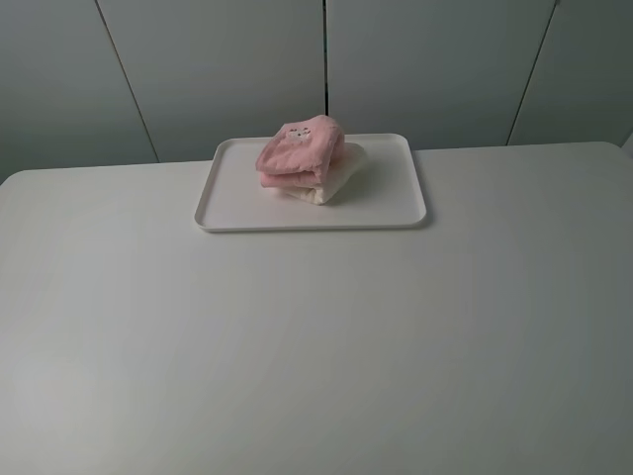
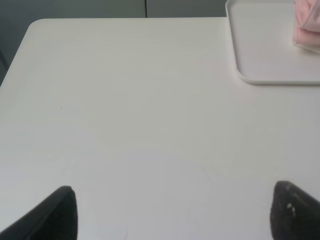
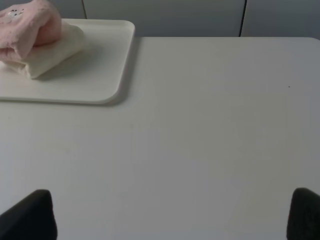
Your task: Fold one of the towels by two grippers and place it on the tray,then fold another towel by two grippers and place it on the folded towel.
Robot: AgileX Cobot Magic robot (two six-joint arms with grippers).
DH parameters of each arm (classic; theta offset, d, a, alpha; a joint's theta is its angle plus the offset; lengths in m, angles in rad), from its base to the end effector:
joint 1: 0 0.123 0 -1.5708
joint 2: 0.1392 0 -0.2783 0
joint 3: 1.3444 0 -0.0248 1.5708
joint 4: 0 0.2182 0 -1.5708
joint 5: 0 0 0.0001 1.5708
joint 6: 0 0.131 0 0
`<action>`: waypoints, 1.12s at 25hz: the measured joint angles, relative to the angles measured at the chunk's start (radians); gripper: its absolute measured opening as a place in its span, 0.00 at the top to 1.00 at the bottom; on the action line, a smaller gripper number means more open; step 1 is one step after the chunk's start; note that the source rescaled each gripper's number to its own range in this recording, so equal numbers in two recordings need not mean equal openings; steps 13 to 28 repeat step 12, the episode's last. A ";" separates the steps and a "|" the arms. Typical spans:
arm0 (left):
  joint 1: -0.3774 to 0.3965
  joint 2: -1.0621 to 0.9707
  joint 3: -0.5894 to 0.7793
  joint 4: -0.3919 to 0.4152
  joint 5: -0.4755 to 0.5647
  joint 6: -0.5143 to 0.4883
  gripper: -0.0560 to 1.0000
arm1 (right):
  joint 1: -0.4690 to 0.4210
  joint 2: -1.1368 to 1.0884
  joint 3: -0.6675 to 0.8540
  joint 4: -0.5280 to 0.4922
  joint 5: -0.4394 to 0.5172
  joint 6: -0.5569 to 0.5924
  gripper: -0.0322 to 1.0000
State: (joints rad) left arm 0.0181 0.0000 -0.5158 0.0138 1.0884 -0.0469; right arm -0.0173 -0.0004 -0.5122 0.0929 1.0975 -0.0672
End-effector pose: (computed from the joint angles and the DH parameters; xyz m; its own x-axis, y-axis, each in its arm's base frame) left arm 0.0058 0.0017 0.2446 -0.4649 -0.0489 -0.8840 -0.0478 0.9984 -0.0301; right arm 0.0055 0.0107 0.2429 -0.4743 -0.0165 -0.8802 -0.0671 0.9976 0.0175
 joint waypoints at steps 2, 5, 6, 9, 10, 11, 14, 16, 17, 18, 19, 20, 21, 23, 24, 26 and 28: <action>0.000 0.000 0.000 0.000 0.000 0.000 0.01 | 0.000 0.000 0.000 0.000 0.000 0.000 0.00; 0.000 0.000 0.000 0.000 0.000 0.000 0.01 | 0.000 0.000 0.000 0.000 0.000 0.000 0.00; 0.000 0.000 0.000 0.000 0.000 0.000 0.01 | 0.000 0.000 0.000 0.000 0.000 0.000 0.00; 0.000 0.000 0.000 0.000 0.000 0.000 0.01 | 0.000 0.000 0.000 0.000 0.000 0.000 0.00; 0.000 0.000 0.000 0.000 0.000 0.000 0.01 | 0.000 0.000 0.000 0.000 0.000 0.000 0.00; 0.000 0.000 0.000 0.000 0.000 0.000 0.01 | 0.000 0.000 0.000 0.000 0.000 0.000 0.00; 0.000 0.000 0.000 0.000 0.000 0.000 0.01 | 0.000 0.000 0.000 0.000 0.000 0.000 0.00; 0.000 0.000 0.000 0.000 0.000 0.000 0.01 | 0.000 0.000 0.000 0.000 0.000 0.000 0.00; 0.000 0.000 0.000 0.000 0.000 0.000 0.01 | 0.000 0.000 0.000 0.000 0.000 0.000 0.00; 0.000 0.000 0.000 0.000 0.000 0.000 0.01 | 0.000 0.000 0.000 0.000 0.000 0.000 0.00; 0.000 0.000 0.000 0.000 0.000 0.000 0.01 | 0.000 0.000 0.000 0.000 0.000 0.000 0.00; 0.000 0.000 0.000 0.000 0.000 0.000 0.01 | 0.000 0.000 0.000 0.000 0.000 0.000 0.00; 0.000 0.000 0.000 0.000 0.000 0.000 0.01 | 0.000 0.000 0.000 0.000 0.000 0.000 0.00; 0.000 0.000 0.000 0.000 0.000 0.000 0.01 | 0.000 0.000 0.000 0.000 0.000 0.000 0.00; 0.000 0.000 0.000 0.000 0.000 0.000 0.01 | 0.000 0.000 0.000 0.000 0.000 0.000 0.00; 0.000 0.000 0.000 0.000 0.000 0.000 0.01 | 0.000 0.000 0.000 0.000 0.000 0.000 0.00; 0.000 0.000 0.000 0.000 0.000 0.000 0.01 | 0.000 0.000 0.000 0.000 0.000 0.000 0.00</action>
